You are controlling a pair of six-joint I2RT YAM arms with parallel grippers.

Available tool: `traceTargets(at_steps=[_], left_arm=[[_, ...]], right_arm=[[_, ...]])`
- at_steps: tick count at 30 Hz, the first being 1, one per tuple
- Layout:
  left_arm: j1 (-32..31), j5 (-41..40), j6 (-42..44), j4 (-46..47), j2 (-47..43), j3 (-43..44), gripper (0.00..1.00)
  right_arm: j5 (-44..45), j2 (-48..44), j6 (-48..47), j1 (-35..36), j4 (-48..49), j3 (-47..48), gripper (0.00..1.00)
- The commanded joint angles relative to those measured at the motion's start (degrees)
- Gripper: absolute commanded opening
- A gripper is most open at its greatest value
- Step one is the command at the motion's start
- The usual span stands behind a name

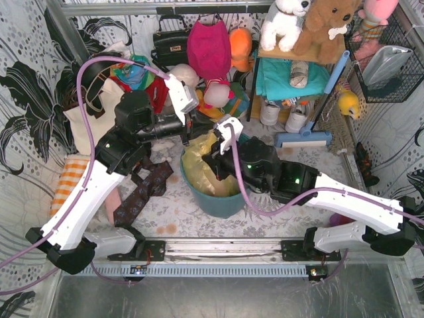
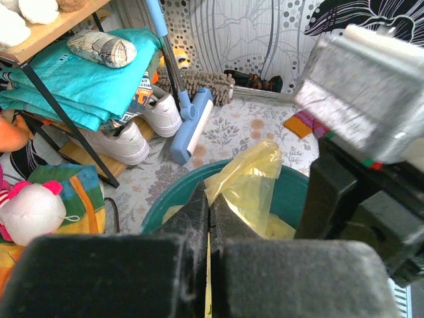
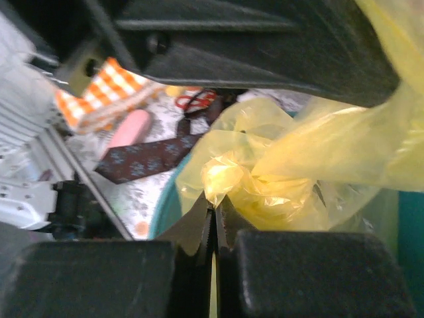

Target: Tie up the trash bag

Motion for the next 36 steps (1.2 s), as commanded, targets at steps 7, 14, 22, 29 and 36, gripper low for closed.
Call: traceTargets(at_steps=[7,14,22,29,36], left_arm=[[0.3,0.6,-2.2,3.2,-2.7,-1.6,0.0],[0.3,-0.2,-5.4,6.1,-4.6,-6.3,0.0],[0.3,0.3,-9.2,11.3,-7.3,-11.7,0.01],[0.3,0.0,-9.7,11.5,-7.9,-12.5,0.01],[0.3,0.6,-10.3,11.3,-8.9,-13.4,0.01]], right_arm=[[17.2,2.9,-5.0,1.0,-6.5,1.6,0.0],[23.5,1.8,-8.6,1.0,8.5,-5.8,0.0],[32.6,2.2,-14.1,1.0,25.4,-14.6,0.0],[36.8,2.5,-22.2,1.0,45.1,-21.7,0.0],[38.7,5.8,-28.3,0.9,65.1,-25.2,0.0]])
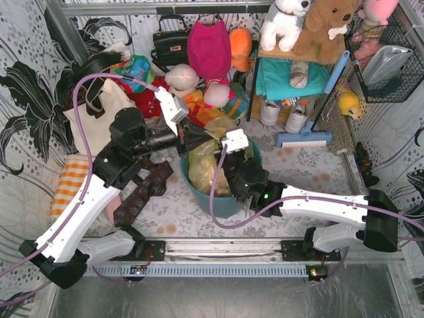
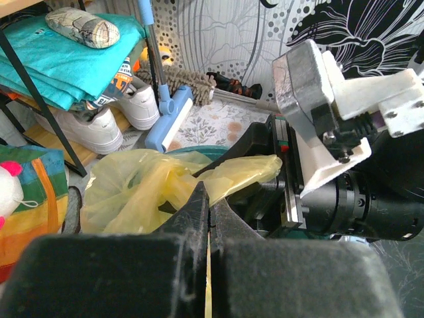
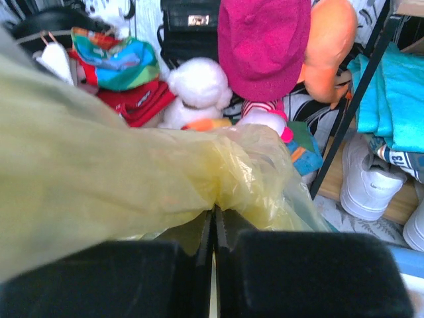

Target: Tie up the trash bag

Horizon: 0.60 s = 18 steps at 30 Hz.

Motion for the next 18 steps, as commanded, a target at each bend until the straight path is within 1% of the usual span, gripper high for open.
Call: traceTargets(at_steps=[1,4,9,11,15,18], left_arm=[[0.3,0.7,-1.5,3.7,-1.6,-1.3,0.01],[0.3,1.3,-2.3,4.1,-2.4,-2.5,0.02],[0.3,2.4,-3.9,5.4,-3.8,-4.5,0.04],[0.3,2.8,-4.4,6.0,-4.5,-5.3,0.04],[0.3,1.2,-5.1,6.6,-6.3,-6.9,0.04],[0.3,-0.8,-4.9,5.5,-7.1,-7.2,0.04]], right_arm=[[3.6,2.3,-6.4,0.3,20.5,-2.4,0.0],[2.2,3.9,-7.9,0.3,29.9,-3.9,0.0],[-0.8,7.2,-6.8,0.3,36.2,-4.2,0.0],[-0.9,8.4,-4.9,0.3,34.8,-3.6,0.0],[0.8,10.2,0.3,0.3,28.0,-1.0,0.0],[5.3,11.4,4.8,0.3,21.5,2.0,0.0]])
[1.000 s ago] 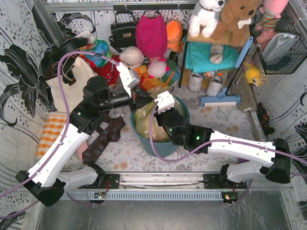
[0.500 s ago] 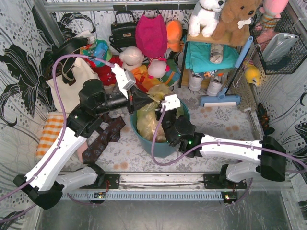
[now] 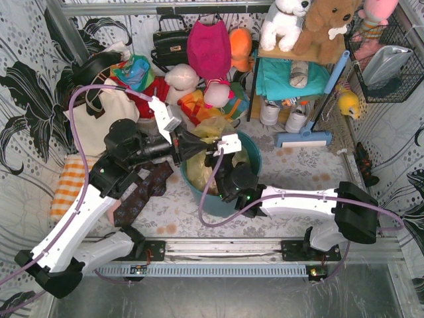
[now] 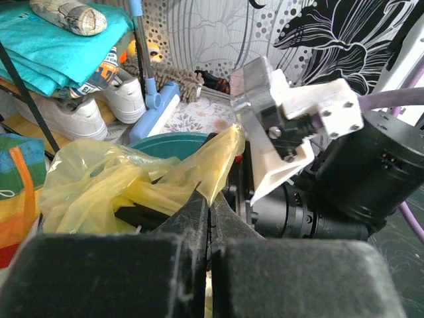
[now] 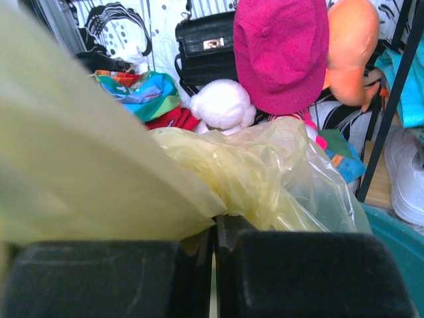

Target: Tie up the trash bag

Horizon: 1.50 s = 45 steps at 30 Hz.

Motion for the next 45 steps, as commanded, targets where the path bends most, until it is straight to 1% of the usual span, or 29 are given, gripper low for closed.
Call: traceTargets(at_steps=[1,3,5,7,9,10,11,12,14,16,18,20,23,24,26,29,31,35,42,44,45], left_arm=[[0.3,-2.1,-1.1,2.7,-1.9,-0.7,0.04],[0.3,-2.4,-1.2,2.4,-2.3,-1.1,0.04],[0.3,-2.4,-1.6,2.5,-2.9,-1.7,0.04],[0.3,-2.8,-2.0,2.7,-3.7,-2.5,0.04],[0.3,-3.1,-2.4,2.8,-4.4,-3.2,0.05],[0.2,-3.4,-2.5,2.6,-4.6,-3.5,0.11],[0.2,-3.7,-2.4,2.1,-5.0,-3.7,0.22],[0.3,-4.3,-2.1,1.3,-5.4,-3.8,0.31],[0.2,-6.9,-1.1,-0.6,-6.3,-3.6,0.42],[0.2,-11.1,0.3,-2.9,-7.5,-2.7,0.59],[0.2,-16.6,1.1,-3.9,-8.8,-2.2,0.72],[0.3,-22.7,1.1,-3.5,-9.9,-2.2,0.79],[0.3,-29.5,1.0,-3.0,-9.8,-2.2,0.88],[0.3,-30.9,1.3,-3.6,-9.1,-1.9,0.89],[0.3,-30.6,3.4,-6.1,-6.6,-1.0,0.89],[0.3,-23.3,9.4,-10.1,-3.2,0.0,0.89],[0.3,-20.7,13.1,-10.9,-2.1,-0.4,0.9],[1.1,-15.2,17.9,-9.0,-1.7,-1.7,0.91],[6.1,-4.4,19.8,-4.7,1.1,-3.0,0.9],[7.4,-1.1,20.0,-2.4,0.9,-4.1,0.88],[7.9,0.3,20.2,-1.6,0.8,-4.6,0.85]], right_arm=[[6.3,1.4,8.2,0.2,-6.7,5.1,0.0],[8.7,1.6,10.4,0.2,-6.3,4.9,0.0],[10.6,2.1,10.6,0.2,-4.3,4.8,0.0],[11.8,2.7,8.4,0.2,0.9,4.3,0.0],[10.8,3.6,3.6,0.2,10.4,2.6,0.0],[10.2,4.3,0.8,0.2,15.6,1.9,0.0],[9.9,5.1,-1.9,0.2,20.4,1.8,0.0],[9.6,5.8,-4.7,0.2,22.6,2.0,0.0],[8.9,6.3,-5.6,0.2,23.5,2.1,0.0],[8.0,6.0,-4.8,0.2,22.7,1.7,0.0],[7.8,5.6,-4.2,0.2,21.8,1.3,0.0],[7.4,4.9,-3.0,0.2,20.5,0.7,0.0],[6.5,3.9,-1.4,0.1,18.2,0.2,0.0],[6.2,3.6,-0.9,0.1,17.2,0.1,0.0],[5.4,3.0,0.3,0.2,15.4,0.0,0.0],[4.2,2.1,2.1,0.2,12.0,0.1,0.0],[3.4,1.2,3.3,0.2,9.6,0.1,0.0],[2.2,-0.2,5.2,0.2,5.3,0.0,0.0],[0.3,-1.9,8.0,0.2,-0.7,0.2,0.0],[0.3,-2.5,8.8,0.2,-2.5,0.4,0.0],[0.2,-2.8,8.9,0.2,-3.0,0.4,0.0]])
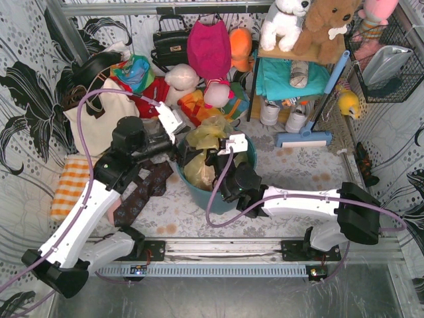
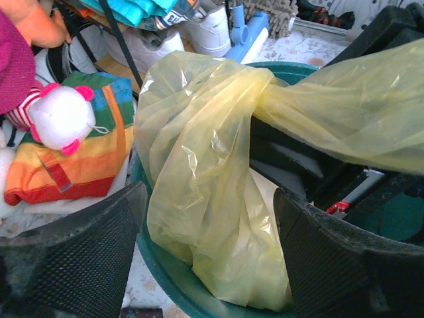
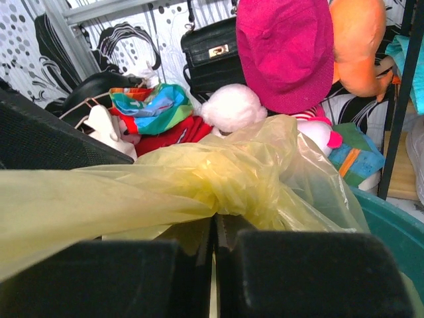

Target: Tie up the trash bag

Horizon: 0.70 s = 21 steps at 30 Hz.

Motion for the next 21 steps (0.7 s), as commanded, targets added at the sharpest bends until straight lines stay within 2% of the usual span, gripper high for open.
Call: traceTargets(at_steps=[1,5,12,13,21], left_arm=[[2.2,9.9,2.9,6.7,-0.2,-2.0,0.8],[2.5,11.7,4.1,4.9,0.6,-2.0,0.56],[2.4,14.9,0.4,5.0,-1.0,-2.6,0.03],[2.4,15.5,-0.4,5.4,-1.6,-2.9,0.0],[2.3,20.9,-9.5,11.7,-6.4,-7.4,0.0]], right_arm=[[-1.2,-2.9,2.9,0.1,-4.0,-0.1,0.0],[-1.2,-3.8,4.0,0.1,-6.5,0.0,0.0],[-2.6,-5.2,5.8,0.0,-11.6,0.7,0.0],[-2.7,-5.3,5.9,0.0,-12.0,0.7,0.0],[-3.3,-3.7,4.9,0.0,-8.7,0.8,0.0]])
